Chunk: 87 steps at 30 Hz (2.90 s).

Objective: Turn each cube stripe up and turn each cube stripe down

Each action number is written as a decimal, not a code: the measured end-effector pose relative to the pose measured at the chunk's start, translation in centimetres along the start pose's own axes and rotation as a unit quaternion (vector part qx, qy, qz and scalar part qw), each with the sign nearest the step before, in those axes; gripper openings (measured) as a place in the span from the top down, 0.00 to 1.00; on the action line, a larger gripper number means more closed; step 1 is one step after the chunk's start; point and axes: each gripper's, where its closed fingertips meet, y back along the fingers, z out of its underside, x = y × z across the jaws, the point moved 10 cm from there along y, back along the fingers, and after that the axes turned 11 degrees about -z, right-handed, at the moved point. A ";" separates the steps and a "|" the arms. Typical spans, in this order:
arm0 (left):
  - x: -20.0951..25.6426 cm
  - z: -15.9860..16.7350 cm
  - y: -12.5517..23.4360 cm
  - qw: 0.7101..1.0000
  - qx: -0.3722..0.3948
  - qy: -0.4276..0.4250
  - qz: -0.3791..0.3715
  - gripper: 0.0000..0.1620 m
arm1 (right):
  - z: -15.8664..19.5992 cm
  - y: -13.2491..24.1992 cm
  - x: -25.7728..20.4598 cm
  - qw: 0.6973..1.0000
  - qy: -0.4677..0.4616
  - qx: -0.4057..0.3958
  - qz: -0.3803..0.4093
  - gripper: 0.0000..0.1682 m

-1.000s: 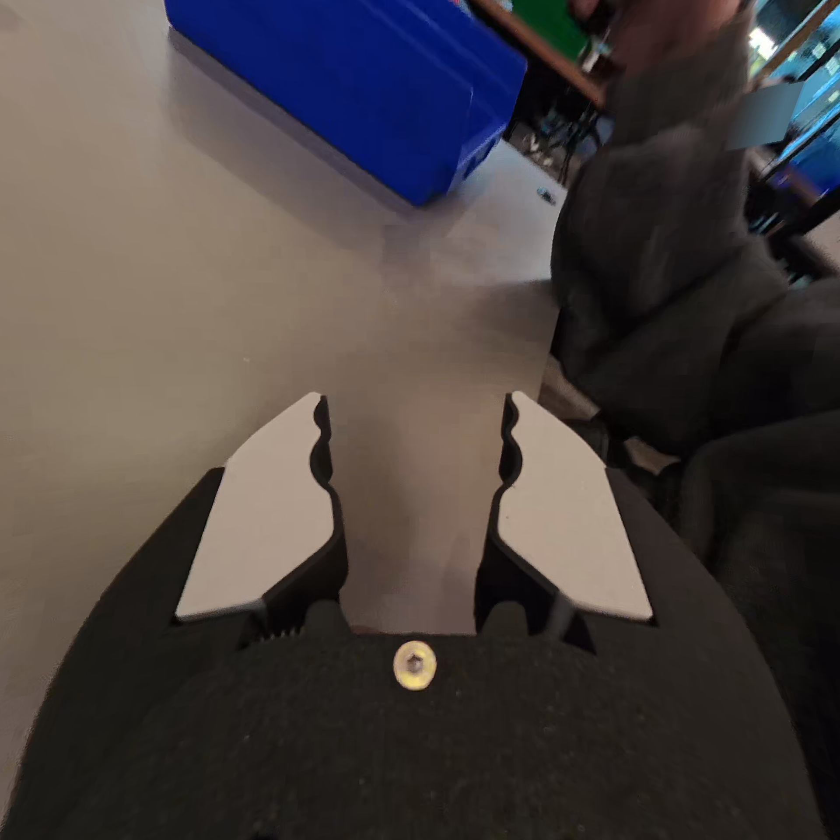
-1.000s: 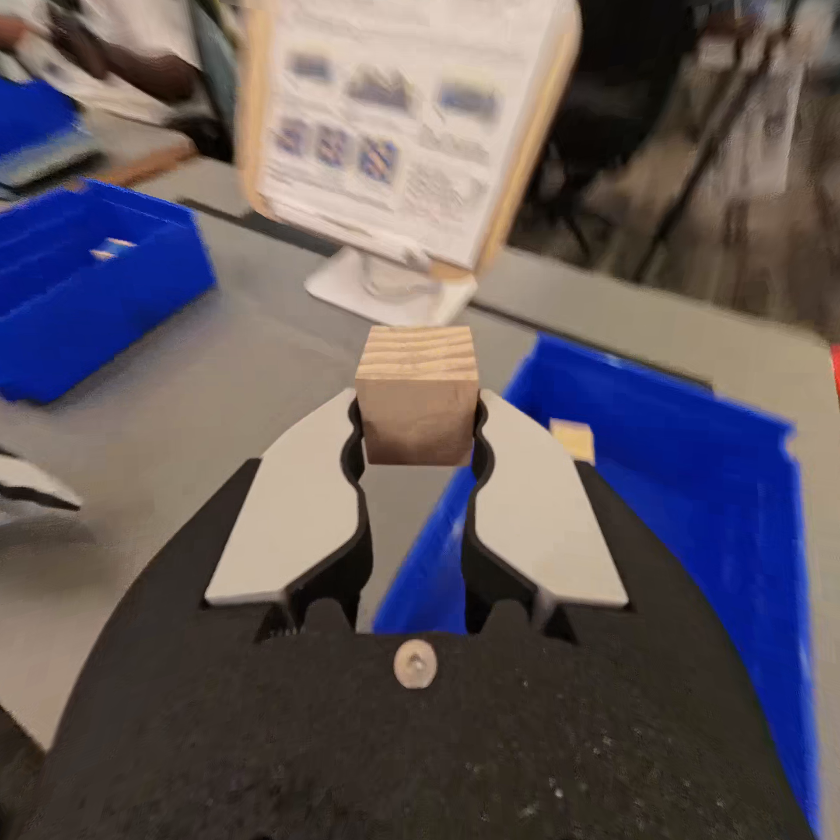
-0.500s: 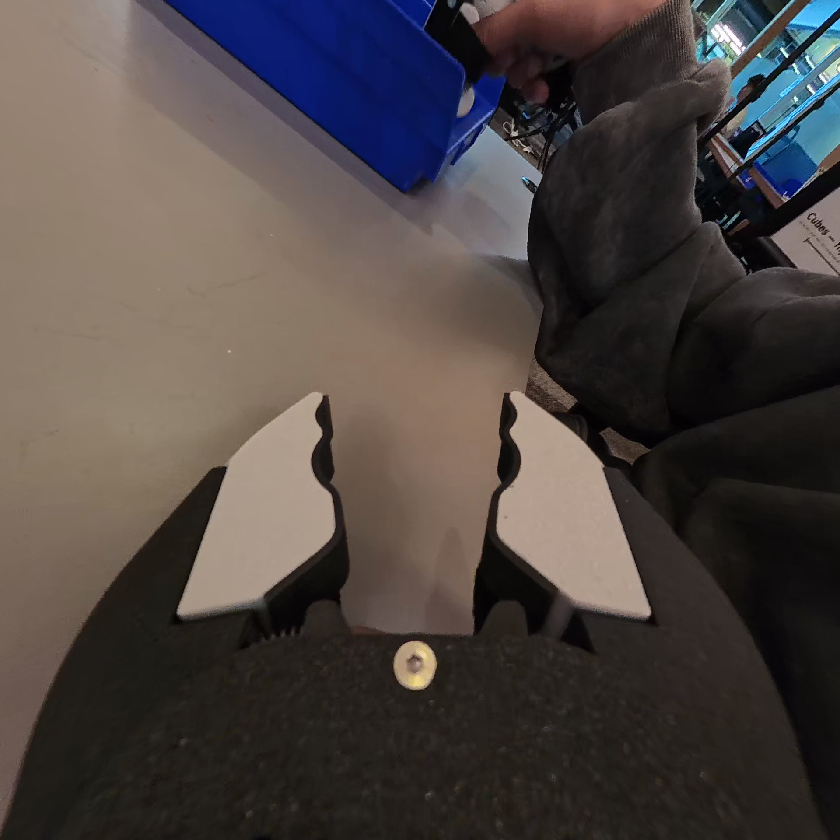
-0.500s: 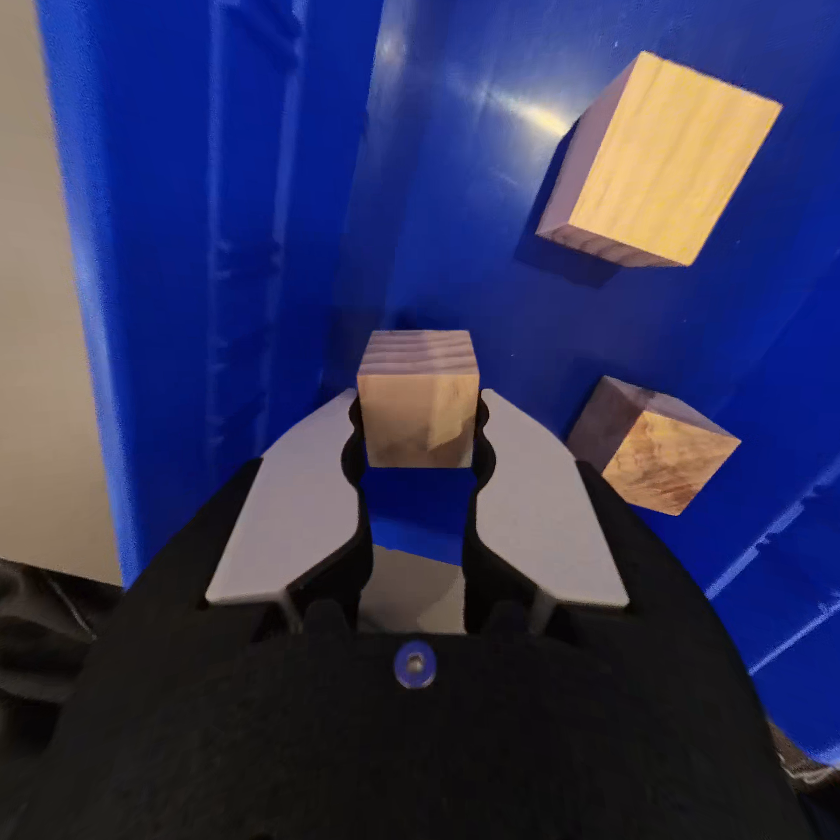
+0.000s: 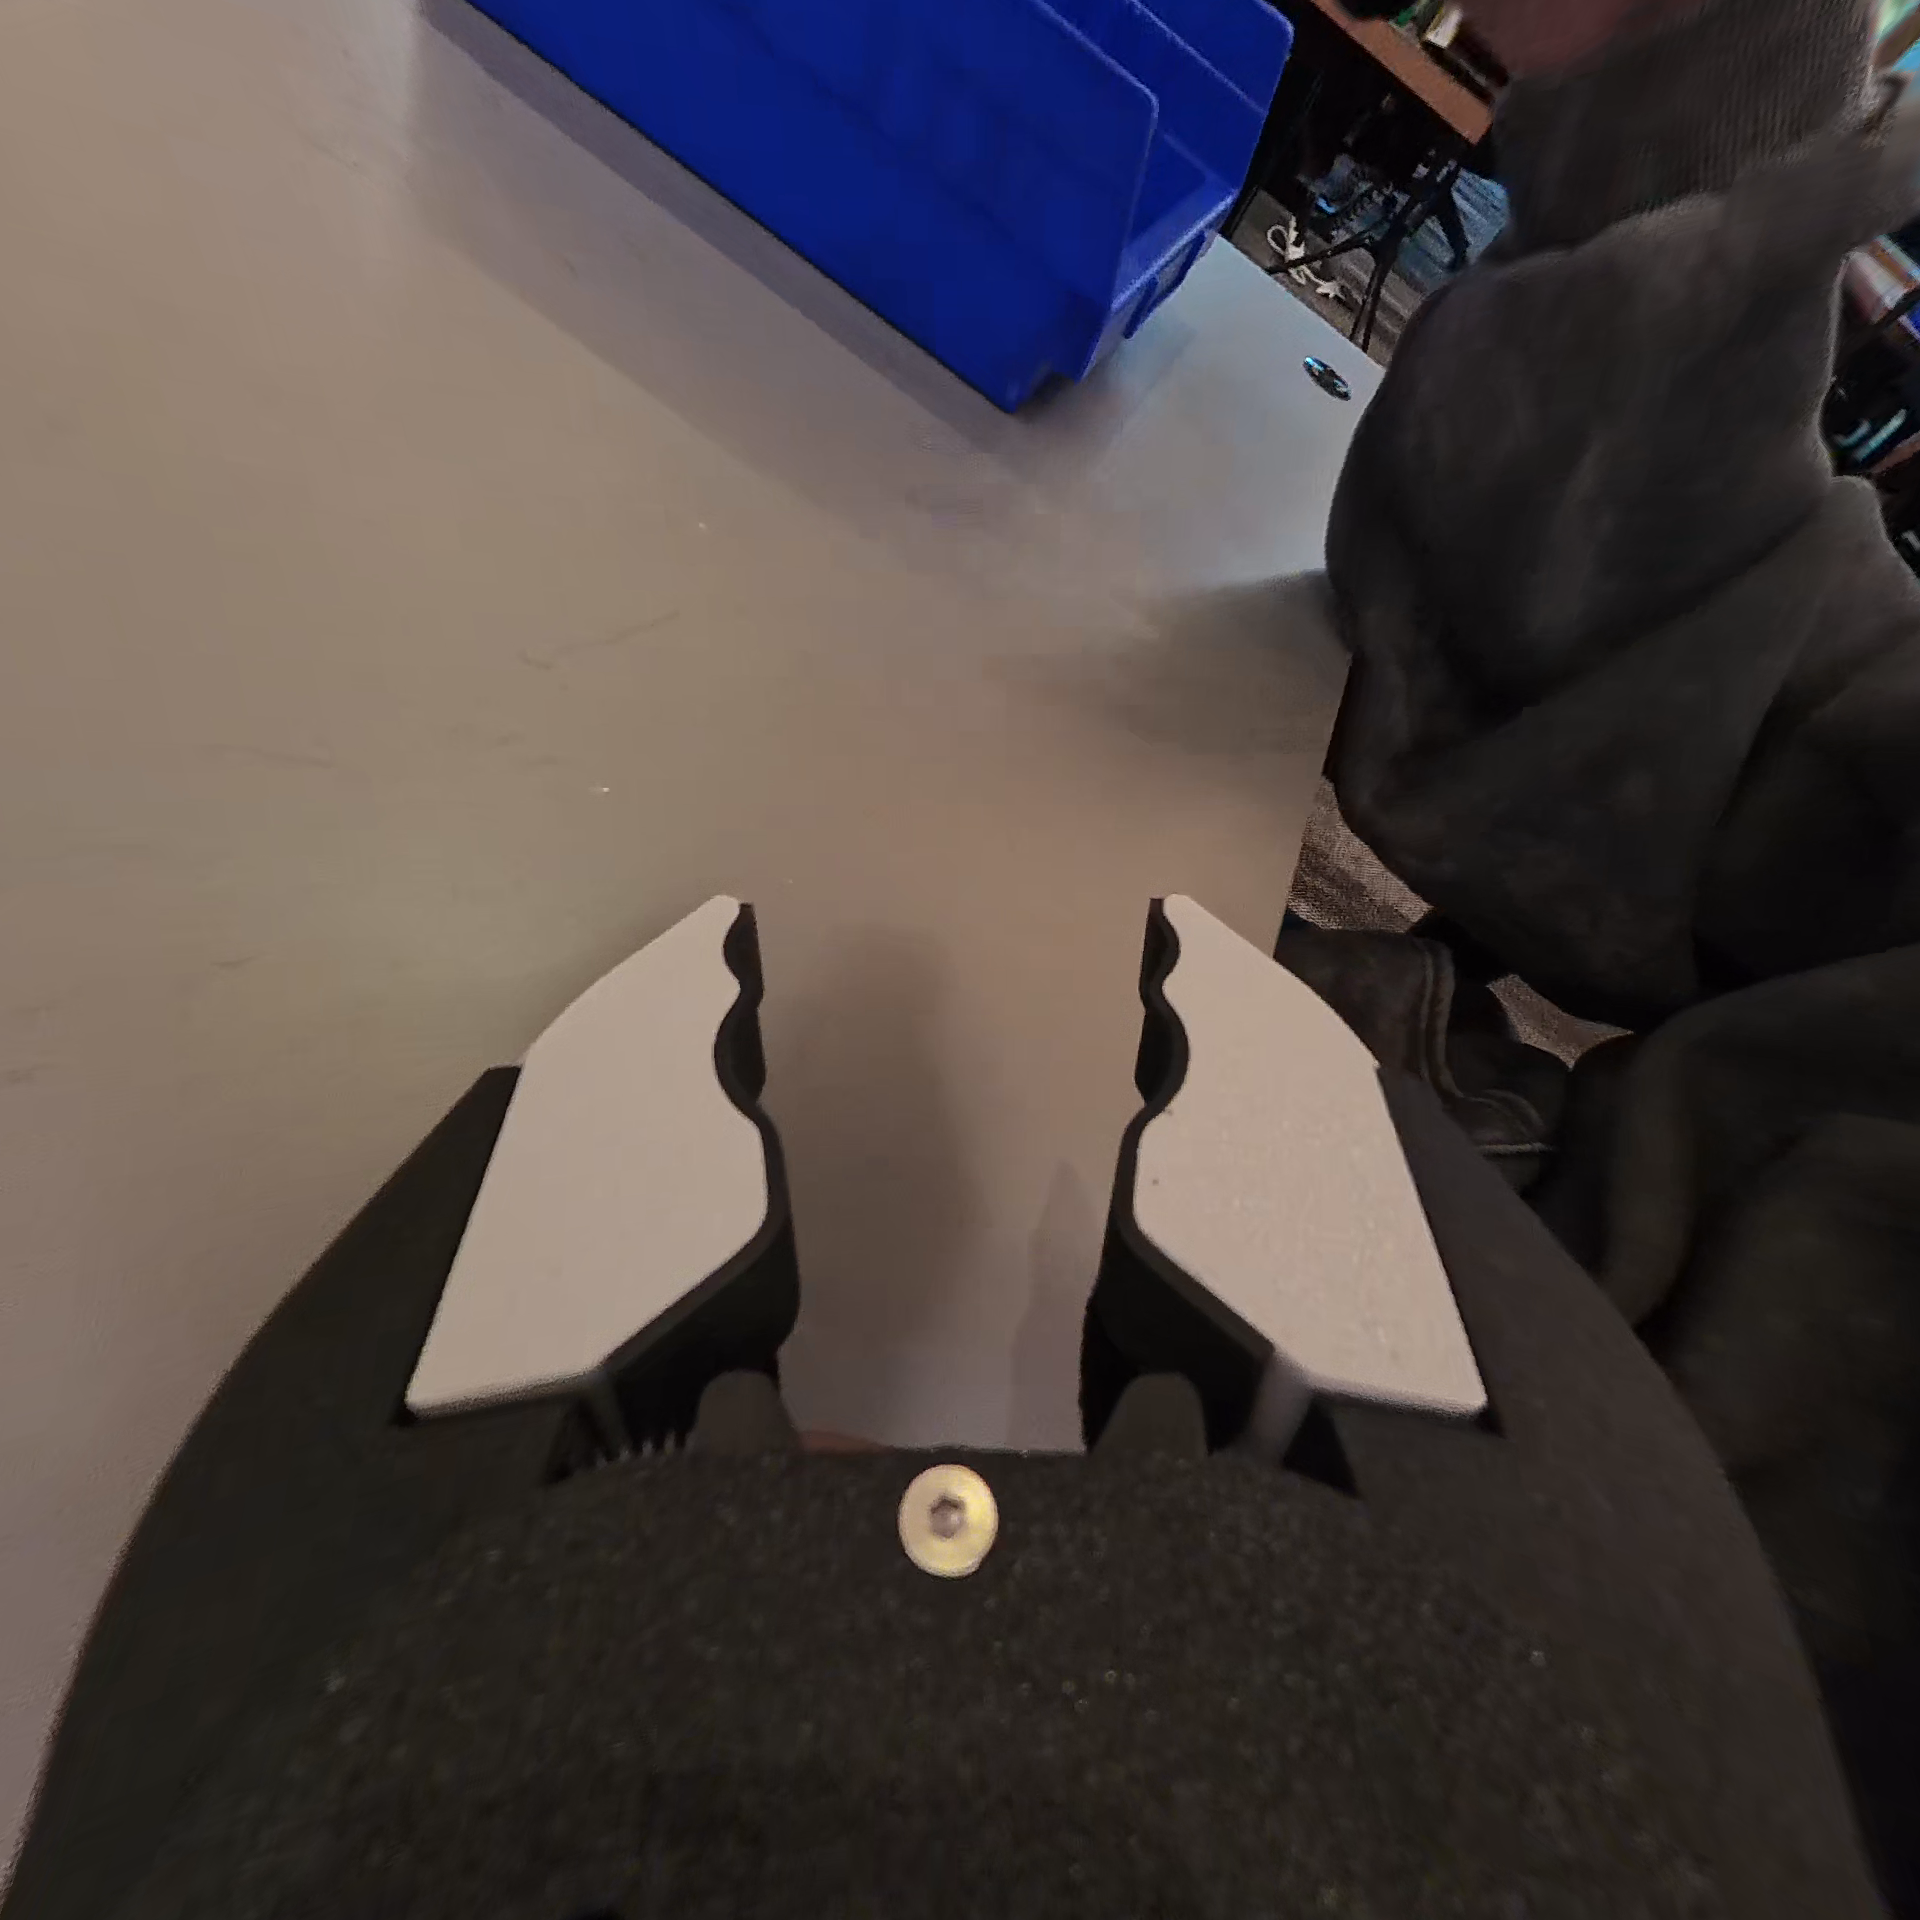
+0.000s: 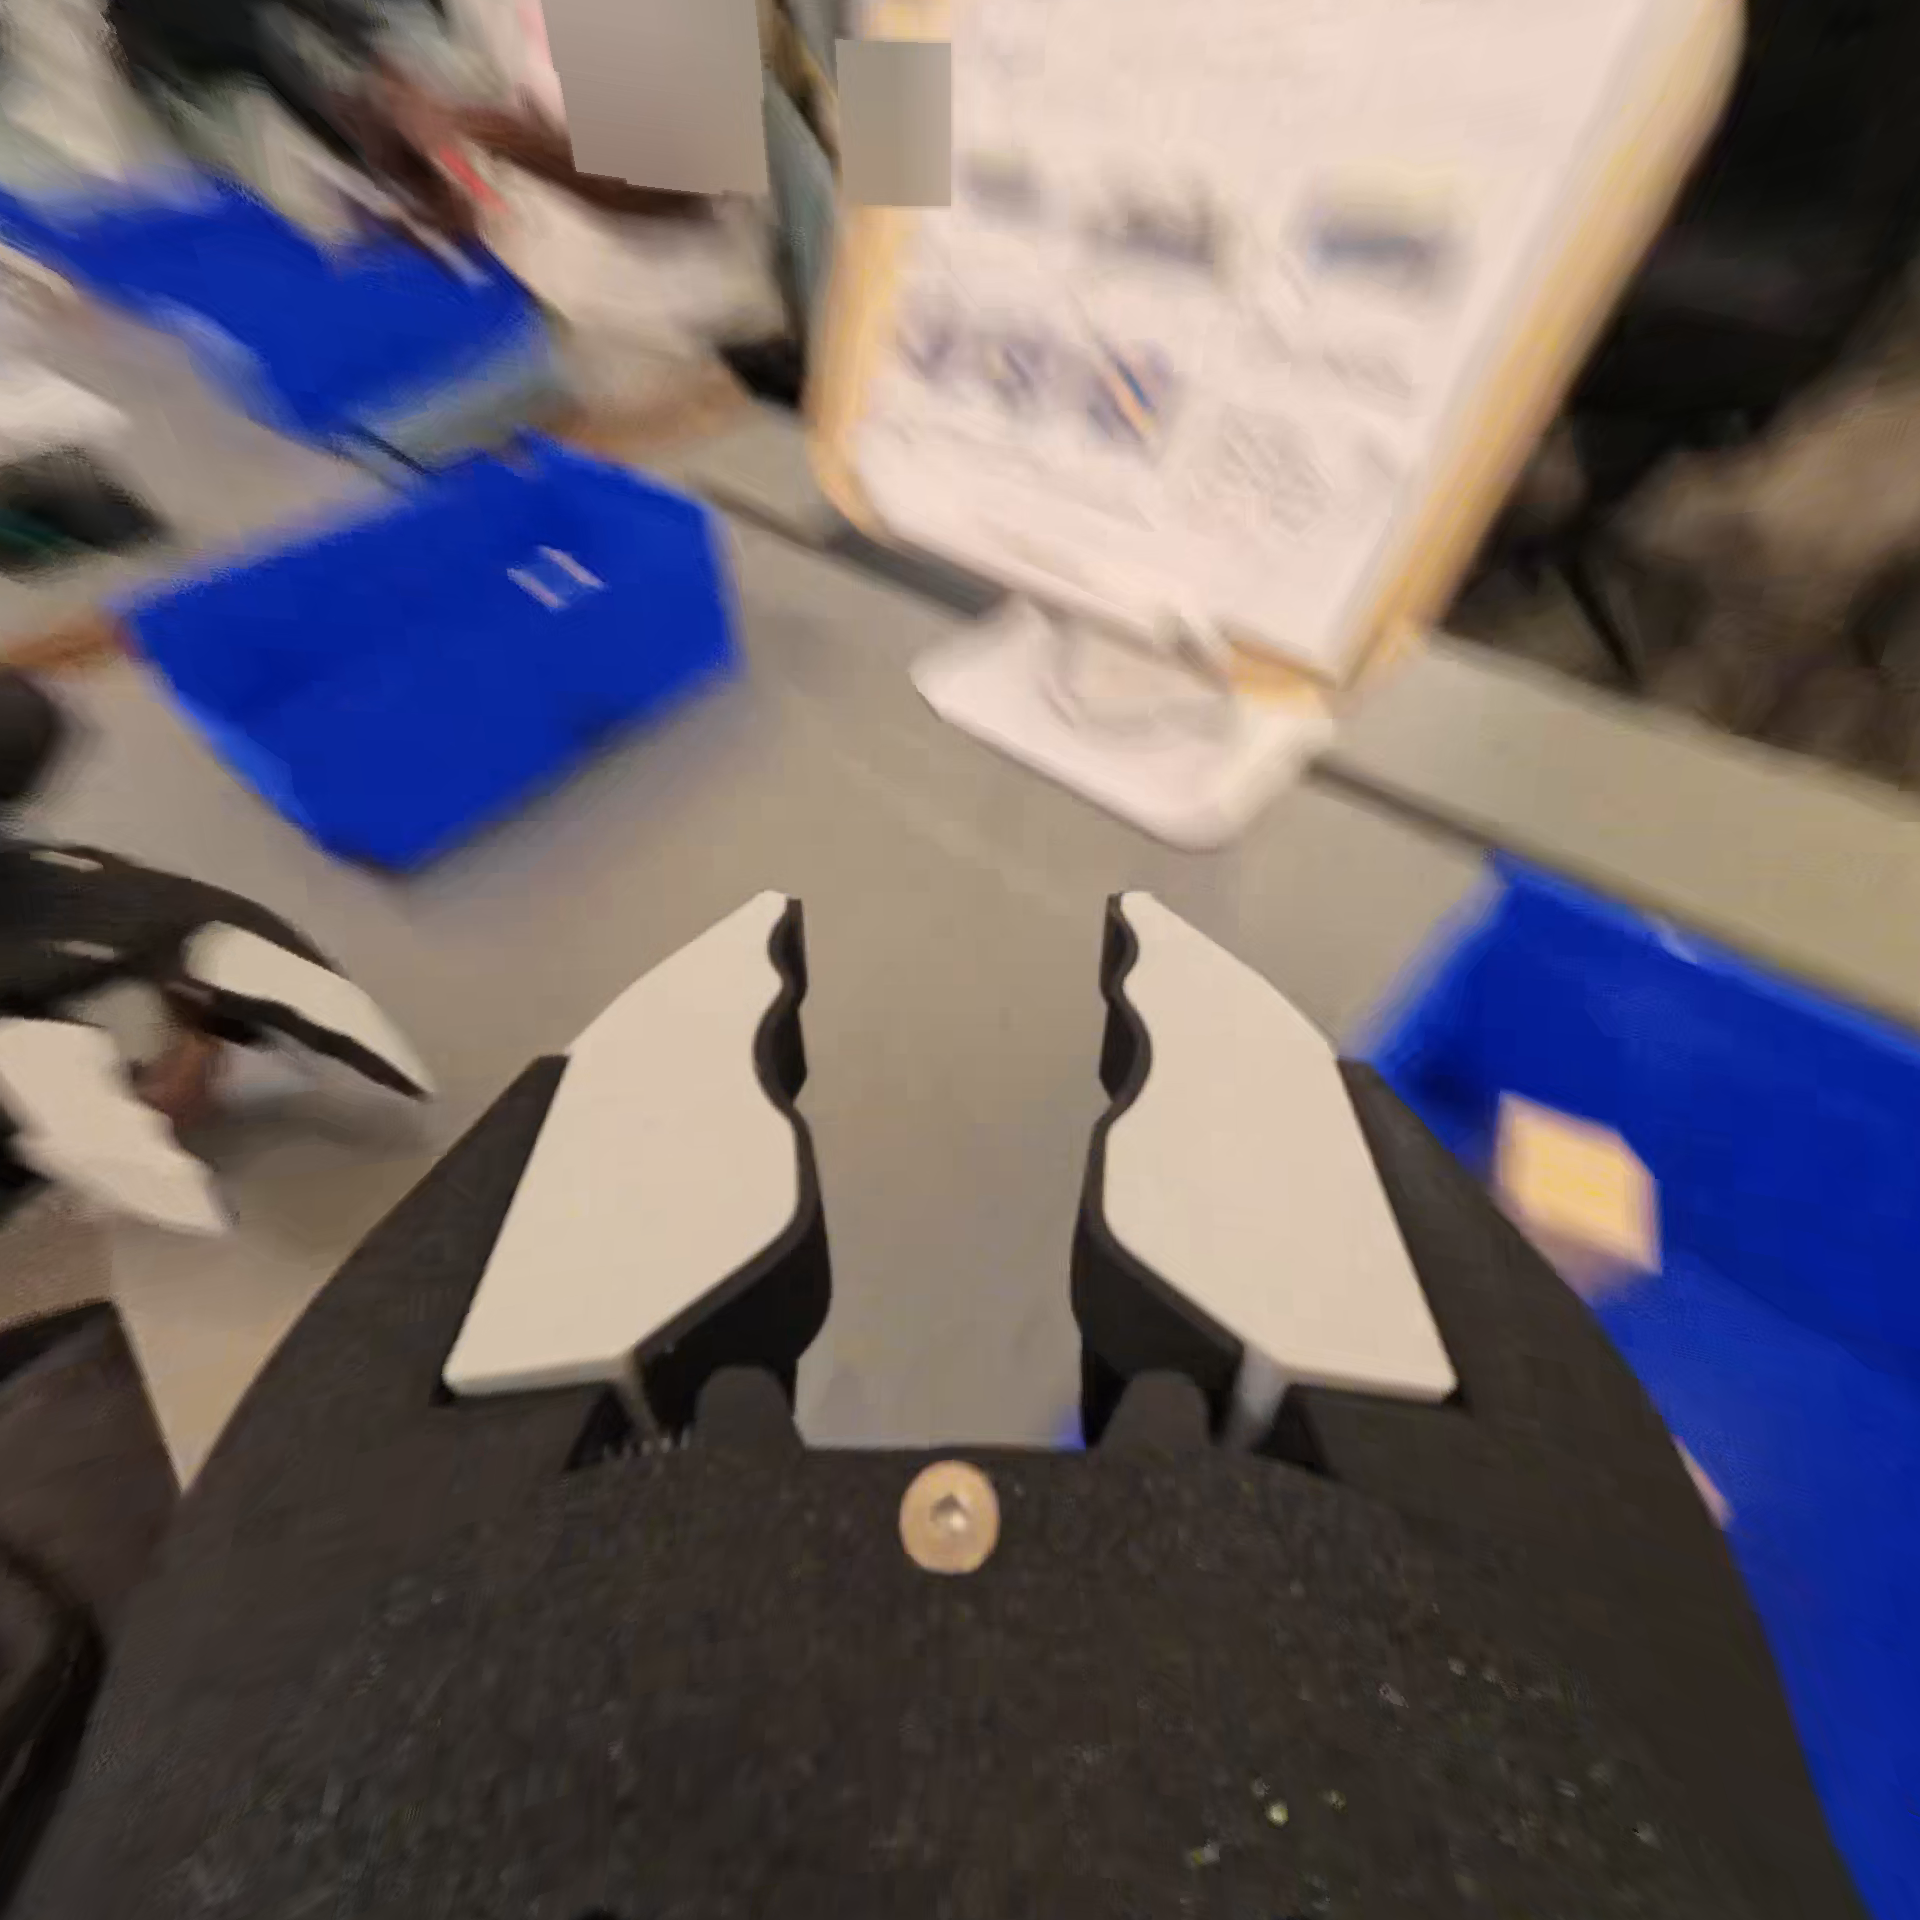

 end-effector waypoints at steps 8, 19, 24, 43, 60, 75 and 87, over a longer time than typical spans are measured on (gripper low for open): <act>-0.1 -0.3 0.9 0.999 0.005 -0.006 -0.046 0.61 | 7.2 -12.1 -8.3 0.979 0.037 0.143 -0.142 0.67; -12.4 -8.9 14.1 0.941 -0.106 -0.129 -0.293 0.61 | 9.6 -12.3 -6.7 0.969 -0.060 0.171 -0.165 0.71; -20.8 -8.6 12.8 0.919 -0.258 -0.189 -0.233 0.60 | 9.7 -12.2 -7.0 0.969 -0.056 0.168 -0.174 0.72; -27.1 -7.5 10.2 0.895 -0.330 -0.251 -0.164 0.72 | 9.9 -13.1 -6.1 0.964 -0.097 0.153 -0.193 0.74; -8.9 -10.1 6.5 0.969 0.110 0.196 0.100 0.72 | 9.5 -13.2 -5.8 0.906 -0.268 0.138 -0.297 0.61; -4.9 -7.9 -4.5 0.953 0.074 0.249 0.159 0.72 | 9.4 -12.9 -4.8 0.858 -0.373 0.099 -0.339 0.69; -4.7 -6.2 -2.8 0.962 0.068 0.233 0.127 0.54 | 9.6 -12.4 -4.3 0.855 -0.380 0.083 -0.342 0.75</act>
